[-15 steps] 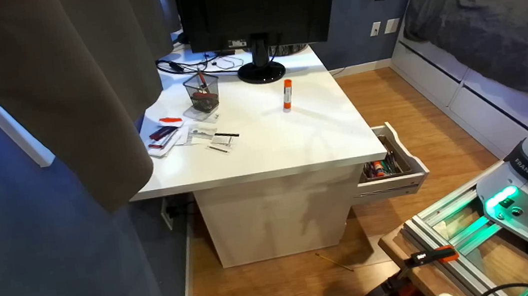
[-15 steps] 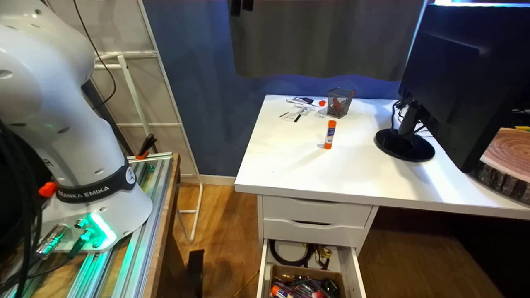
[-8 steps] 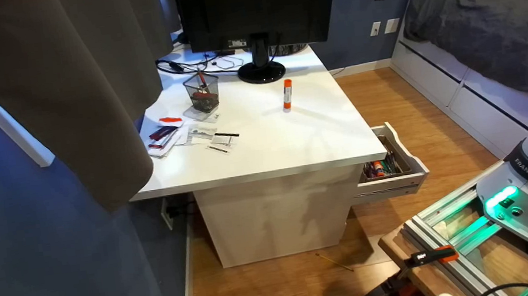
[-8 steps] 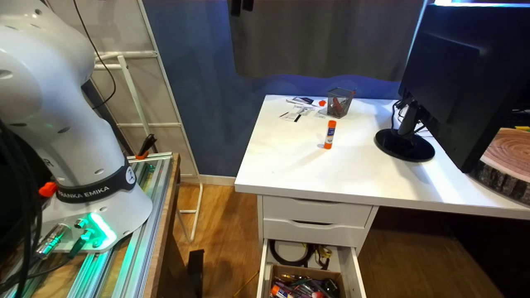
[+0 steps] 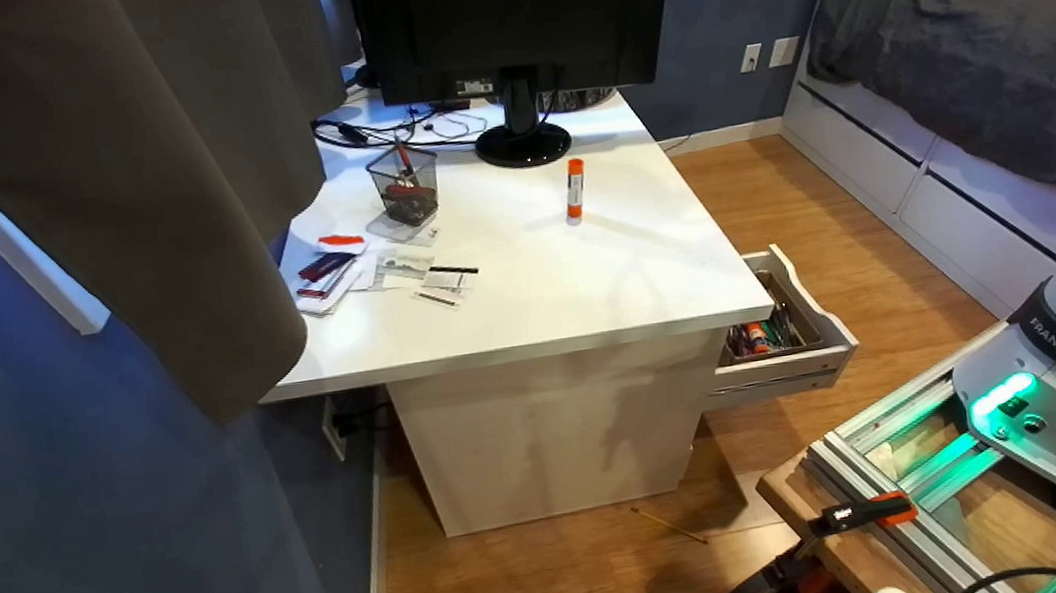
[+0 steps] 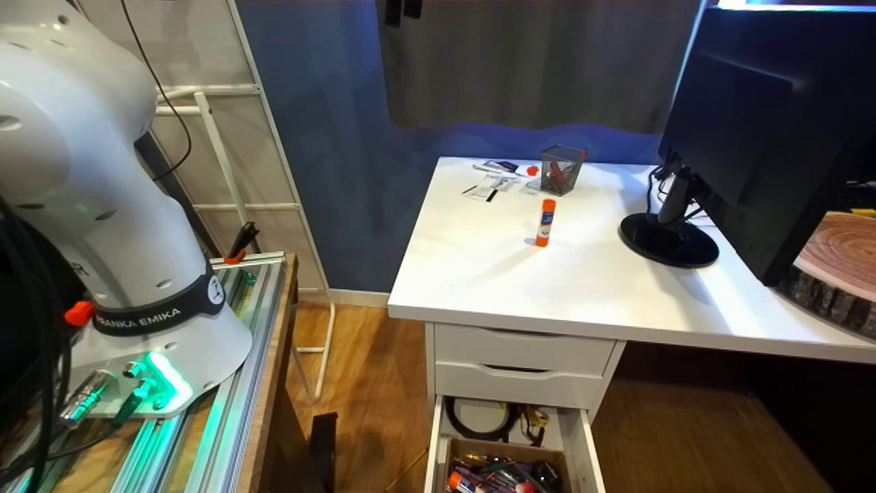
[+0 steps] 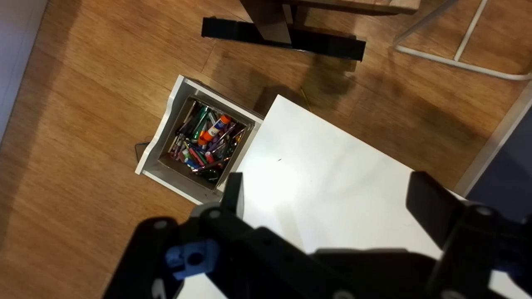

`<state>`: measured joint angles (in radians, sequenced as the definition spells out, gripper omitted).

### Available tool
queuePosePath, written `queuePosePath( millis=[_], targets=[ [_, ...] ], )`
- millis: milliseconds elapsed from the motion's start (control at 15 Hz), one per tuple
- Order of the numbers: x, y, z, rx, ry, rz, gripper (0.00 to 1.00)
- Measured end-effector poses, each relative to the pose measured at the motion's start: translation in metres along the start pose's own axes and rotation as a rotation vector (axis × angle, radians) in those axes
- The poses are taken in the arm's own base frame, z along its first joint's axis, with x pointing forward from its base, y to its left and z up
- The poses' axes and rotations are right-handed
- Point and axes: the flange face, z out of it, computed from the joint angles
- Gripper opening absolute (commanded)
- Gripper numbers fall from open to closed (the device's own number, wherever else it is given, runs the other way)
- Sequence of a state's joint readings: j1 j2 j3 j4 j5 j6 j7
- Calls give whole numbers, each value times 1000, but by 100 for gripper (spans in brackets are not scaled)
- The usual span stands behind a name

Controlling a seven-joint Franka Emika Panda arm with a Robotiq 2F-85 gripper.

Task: Pick up the glue stick from the open drawer and put it on the table

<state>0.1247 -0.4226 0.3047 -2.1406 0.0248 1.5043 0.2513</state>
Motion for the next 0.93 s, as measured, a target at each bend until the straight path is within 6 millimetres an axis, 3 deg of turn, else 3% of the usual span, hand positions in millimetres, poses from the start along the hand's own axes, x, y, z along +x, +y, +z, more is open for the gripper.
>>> queuePosePath(
  millis=[200,467,667,933],
  targets=[
    [16,35,3,49,5,64,100],
    [50,100,23,128,25,149,100],
    [75,139,62,163,10,195,100],
    [93,184,137,156,-72,281,100]
  ],
)
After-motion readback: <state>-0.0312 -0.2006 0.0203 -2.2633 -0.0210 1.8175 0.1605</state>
